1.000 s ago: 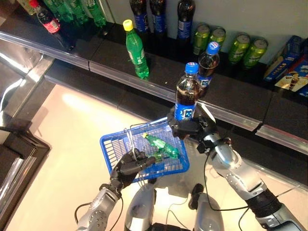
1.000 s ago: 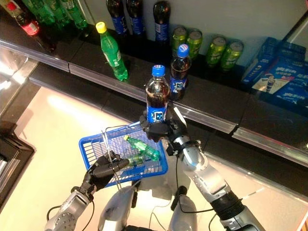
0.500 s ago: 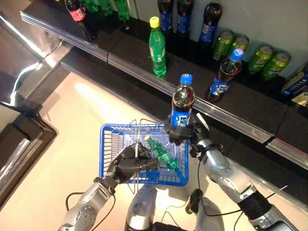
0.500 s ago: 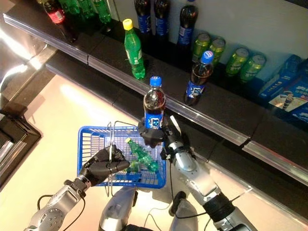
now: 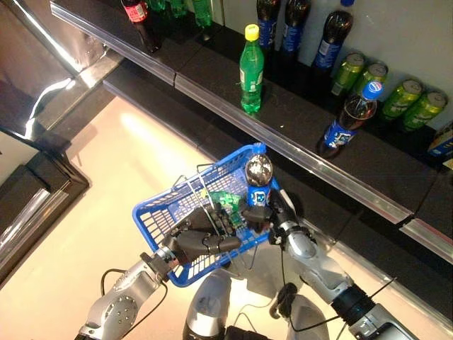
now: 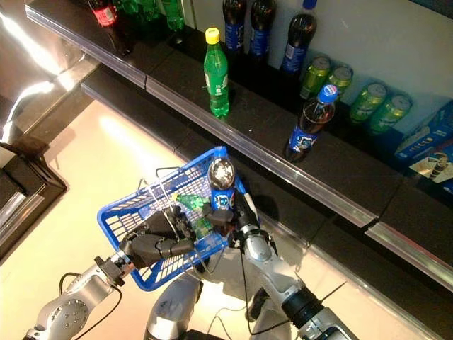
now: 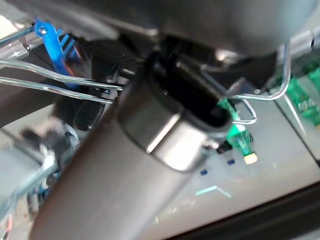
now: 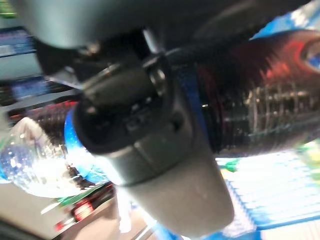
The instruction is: Pick up the drink and place into the basket.
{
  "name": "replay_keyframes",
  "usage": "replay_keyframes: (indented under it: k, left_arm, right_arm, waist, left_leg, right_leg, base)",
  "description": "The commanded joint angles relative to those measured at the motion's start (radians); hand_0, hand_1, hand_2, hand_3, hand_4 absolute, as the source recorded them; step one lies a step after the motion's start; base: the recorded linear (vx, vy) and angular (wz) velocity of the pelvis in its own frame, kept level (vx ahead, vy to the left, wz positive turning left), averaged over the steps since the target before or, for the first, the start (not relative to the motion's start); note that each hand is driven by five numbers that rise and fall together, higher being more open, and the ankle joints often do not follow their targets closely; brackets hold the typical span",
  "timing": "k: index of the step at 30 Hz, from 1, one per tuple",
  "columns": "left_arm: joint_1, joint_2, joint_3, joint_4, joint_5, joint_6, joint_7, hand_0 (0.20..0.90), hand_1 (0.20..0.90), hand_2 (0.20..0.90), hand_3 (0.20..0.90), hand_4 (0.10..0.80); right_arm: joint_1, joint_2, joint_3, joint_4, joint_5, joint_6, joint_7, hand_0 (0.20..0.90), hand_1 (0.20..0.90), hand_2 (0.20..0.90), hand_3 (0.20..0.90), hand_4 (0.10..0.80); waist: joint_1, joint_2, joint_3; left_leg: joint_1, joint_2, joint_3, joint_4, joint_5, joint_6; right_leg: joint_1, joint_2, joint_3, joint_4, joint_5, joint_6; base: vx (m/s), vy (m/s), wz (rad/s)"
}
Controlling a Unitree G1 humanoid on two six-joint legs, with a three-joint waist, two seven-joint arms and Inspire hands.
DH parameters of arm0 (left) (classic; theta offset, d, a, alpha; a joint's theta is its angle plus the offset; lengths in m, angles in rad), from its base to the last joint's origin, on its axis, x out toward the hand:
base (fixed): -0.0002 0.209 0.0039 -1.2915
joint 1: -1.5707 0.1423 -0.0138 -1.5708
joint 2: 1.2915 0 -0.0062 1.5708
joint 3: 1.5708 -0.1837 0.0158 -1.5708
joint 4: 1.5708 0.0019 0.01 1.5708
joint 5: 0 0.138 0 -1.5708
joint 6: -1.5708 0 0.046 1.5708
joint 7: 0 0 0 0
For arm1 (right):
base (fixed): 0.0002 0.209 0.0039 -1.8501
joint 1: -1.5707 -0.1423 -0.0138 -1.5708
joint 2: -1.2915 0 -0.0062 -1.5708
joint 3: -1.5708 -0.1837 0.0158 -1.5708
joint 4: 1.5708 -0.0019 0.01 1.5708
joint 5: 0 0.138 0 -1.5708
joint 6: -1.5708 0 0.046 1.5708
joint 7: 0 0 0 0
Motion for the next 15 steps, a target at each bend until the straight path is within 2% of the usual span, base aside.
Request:
replay_keyframes:
  k: [1,9,15]
  left_arm:
    - [-0.17,-0.059,0.021,-0.37,-0.183,-0.143,-0.264,0.3,0.3,0.3,0.2,0.1]
    - [-0.185,-0.068,0.021,-0.377,-0.198,-0.105,-0.301,0.3,0.3,0.3,0.2,0.1]
    - [-0.21,-0.071,0.008,-0.371,-0.191,-0.078,-0.319,0.3,0.3,0.3,0.2,0.1]
  right_arm:
    - [-0.071,0.123,0.064,-0.012,-0.058,-0.143,-0.008,0.3,0.3,0.3,0.2,0.1]
    - [-0.082,0.151,0.079,0.137,-0.139,-0.139,-0.013,0.3,0.3,0.3,0.2,0.1]
    - [-0.101,0.165,0.078,0.227,-0.123,-0.109,-0.004,0.3,0.3,0.3,0.2,0.1]
  waist:
    - [0.005,-0.013,-0.222]
    - [0.031,-0.017,-0.232]
    - [0.041,-0.022,-0.236]
  left_leg:
    - [-0.023,-0.008,-0.034,0.073,0.029,0.02]
    - [-0.037,-0.021,-0.056,0.07,0.019,0.022]
    - [-0.04,-0.028,-0.068,0.068,0.011,0.023]
  right_leg:
    - [0.122,0.008,-0.008,-0.148,0.106,-0.021]
    - [0.129,0.007,-0.022,-0.163,0.113,-0.017]
    - [0.133,0.005,-0.029,-0.166,0.116,-0.015]
  base:
    - [0.03,-0.01,0.11]
    - [0.006,-0.006,0.05]
    - [0.012,-0.003,0.04]
